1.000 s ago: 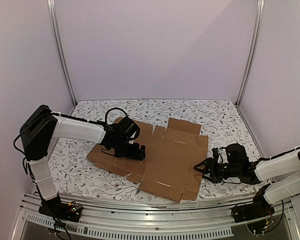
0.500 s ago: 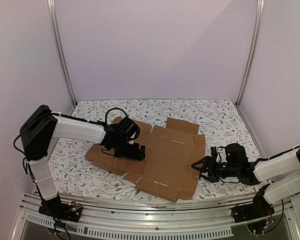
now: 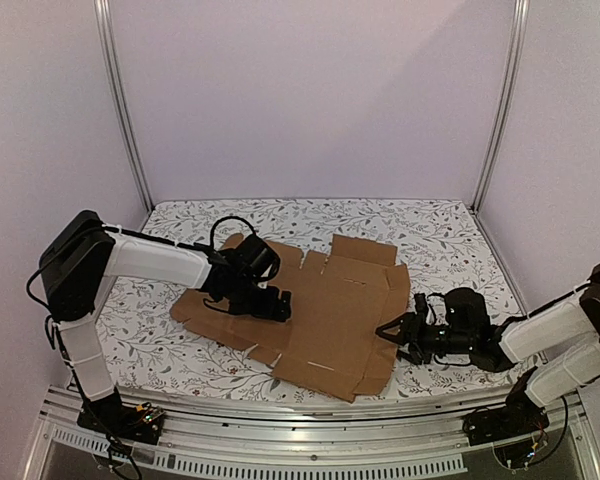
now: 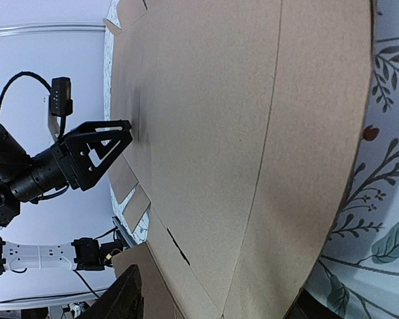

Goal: Fold the paper box

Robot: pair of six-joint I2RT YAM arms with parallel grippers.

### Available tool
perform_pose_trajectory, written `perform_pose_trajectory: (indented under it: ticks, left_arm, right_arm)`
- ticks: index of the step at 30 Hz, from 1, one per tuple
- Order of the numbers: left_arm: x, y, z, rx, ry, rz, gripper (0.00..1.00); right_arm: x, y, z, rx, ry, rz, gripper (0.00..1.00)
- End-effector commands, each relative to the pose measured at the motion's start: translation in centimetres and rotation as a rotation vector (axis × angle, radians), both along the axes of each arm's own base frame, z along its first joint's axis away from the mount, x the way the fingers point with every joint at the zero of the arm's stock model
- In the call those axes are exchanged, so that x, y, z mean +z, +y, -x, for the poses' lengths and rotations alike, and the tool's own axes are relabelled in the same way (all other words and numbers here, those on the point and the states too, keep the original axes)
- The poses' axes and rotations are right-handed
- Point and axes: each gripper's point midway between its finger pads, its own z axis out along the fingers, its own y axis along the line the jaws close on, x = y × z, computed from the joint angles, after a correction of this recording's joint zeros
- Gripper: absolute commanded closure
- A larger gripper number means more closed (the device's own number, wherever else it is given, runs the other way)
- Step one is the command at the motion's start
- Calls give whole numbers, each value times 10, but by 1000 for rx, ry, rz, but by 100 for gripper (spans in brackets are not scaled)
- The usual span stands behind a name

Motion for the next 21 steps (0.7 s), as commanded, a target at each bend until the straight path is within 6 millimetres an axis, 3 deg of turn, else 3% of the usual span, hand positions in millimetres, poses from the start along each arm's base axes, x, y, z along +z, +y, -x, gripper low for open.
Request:
perform_pose_trajectory:
  ticks: [1,5,12,21]
  left_arm:
    - [-11,-3,20,-38,47,-2,2]
    - [-12,-2,21,-39,48,-3,2]
    - [-11,0,19,-33,36,-6,2]
    - [-14,3,19,-26,27,-13,2]
  right_arm:
    - [4,13,-2,15,-14,-19,40]
    - [2,14,0,20,-6,-14,44]
    - [-7,7,6,24,14,19,59]
    - [-10,-15,16,8,11,137,64]
